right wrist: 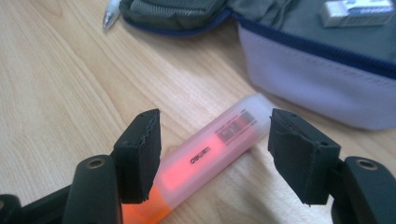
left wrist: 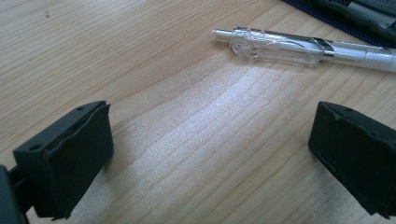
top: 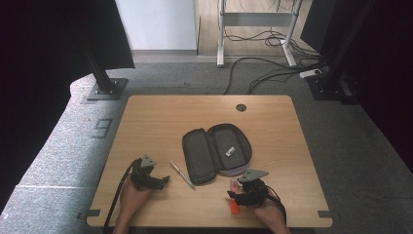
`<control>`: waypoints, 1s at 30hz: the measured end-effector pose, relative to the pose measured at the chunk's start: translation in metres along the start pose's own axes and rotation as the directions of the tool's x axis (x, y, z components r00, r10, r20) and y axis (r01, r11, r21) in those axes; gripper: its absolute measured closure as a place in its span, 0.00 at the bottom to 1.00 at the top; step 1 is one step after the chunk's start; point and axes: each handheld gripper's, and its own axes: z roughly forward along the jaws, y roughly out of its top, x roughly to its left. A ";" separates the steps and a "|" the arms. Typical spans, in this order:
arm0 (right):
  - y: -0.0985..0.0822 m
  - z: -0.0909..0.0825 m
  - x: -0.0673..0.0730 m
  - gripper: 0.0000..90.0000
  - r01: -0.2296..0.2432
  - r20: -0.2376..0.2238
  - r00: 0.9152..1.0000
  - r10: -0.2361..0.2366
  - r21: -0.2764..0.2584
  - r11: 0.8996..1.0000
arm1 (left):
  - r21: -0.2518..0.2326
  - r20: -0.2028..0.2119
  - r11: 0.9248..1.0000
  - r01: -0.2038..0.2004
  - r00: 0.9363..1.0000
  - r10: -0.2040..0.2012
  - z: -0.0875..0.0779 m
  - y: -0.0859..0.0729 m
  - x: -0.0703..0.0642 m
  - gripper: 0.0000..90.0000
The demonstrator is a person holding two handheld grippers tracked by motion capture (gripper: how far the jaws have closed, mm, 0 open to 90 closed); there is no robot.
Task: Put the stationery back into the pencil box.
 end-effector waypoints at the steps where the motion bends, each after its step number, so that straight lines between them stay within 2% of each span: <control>1: -0.001 0.001 0.001 0.39 0.000 -0.001 1.000 0.000 0.001 1.000 | 0.000 0.000 1.000 0.000 1.000 0.000 0.000 0.000 0.000 0.00; 14: -0.005 0.006 0.003 0.55 0.033 0.010 0.999 -0.033 0.045 0.998 | -0.001 0.001 1.000 0.000 1.000 0.000 0.000 0.000 0.000 0.00; 21: -0.007 0.005 0.002 0.70 0.029 0.023 0.999 -0.030 0.042 0.999 | -0.001 0.001 1.000 0.000 1.000 0.000 0.000 0.000 0.000 0.00; 30: -0.005 0.004 0.001 0.73 0.027 0.015 0.999 -0.028 0.050 0.998 | 0.000 0.000 1.000 0.000 1.000 0.000 0.000 0.000 0.000 0.00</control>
